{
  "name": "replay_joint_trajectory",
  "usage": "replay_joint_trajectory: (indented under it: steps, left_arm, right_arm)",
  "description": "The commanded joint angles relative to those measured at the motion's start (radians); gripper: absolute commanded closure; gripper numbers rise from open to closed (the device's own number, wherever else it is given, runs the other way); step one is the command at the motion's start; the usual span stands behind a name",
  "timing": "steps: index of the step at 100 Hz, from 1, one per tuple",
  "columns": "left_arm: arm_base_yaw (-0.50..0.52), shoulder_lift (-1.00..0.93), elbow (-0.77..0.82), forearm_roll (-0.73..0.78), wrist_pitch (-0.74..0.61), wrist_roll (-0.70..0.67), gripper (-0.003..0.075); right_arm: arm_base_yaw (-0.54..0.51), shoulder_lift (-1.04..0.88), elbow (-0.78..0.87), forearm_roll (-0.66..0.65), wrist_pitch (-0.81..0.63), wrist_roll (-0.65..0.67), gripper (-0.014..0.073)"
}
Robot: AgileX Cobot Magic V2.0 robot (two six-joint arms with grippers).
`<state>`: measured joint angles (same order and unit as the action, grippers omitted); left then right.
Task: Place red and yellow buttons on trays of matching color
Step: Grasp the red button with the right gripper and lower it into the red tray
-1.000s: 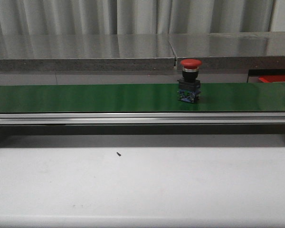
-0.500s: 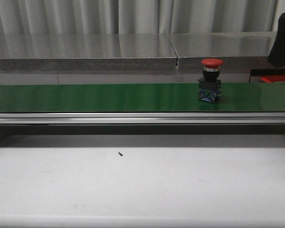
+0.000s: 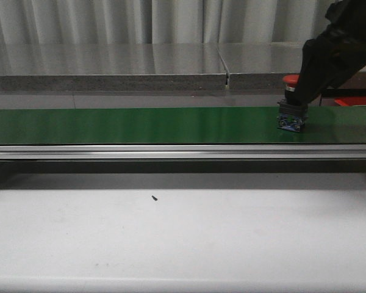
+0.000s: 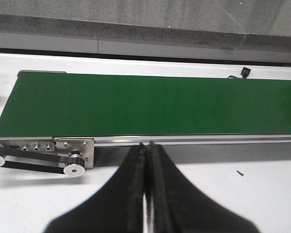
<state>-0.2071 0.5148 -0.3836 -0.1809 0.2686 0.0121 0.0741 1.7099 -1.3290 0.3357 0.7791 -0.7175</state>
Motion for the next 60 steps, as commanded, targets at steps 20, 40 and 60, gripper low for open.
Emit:
replay_joint_trajectory:
  steps: [20,40,60]
  left_arm:
    - [-0.007,0.002,-0.026,-0.013,-0.069,-0.007,0.0739]
    - [-0.007,0.002,-0.026,-0.013,-0.069,-0.007,0.0739]
    - [-0.007,0.002,-0.026,-0.013,-0.069,-0.007,0.0739]
  right_arm:
    - [0.001,0.054,-0.110,0.032,-0.036,-0.010,0.0018]
    - [0.000,0.062,-0.111,0.017,-0.015,-0.010,0.0417]
    - [-0.023,0.060,-0.191,-0.003,0.008,0.013,0.0462]
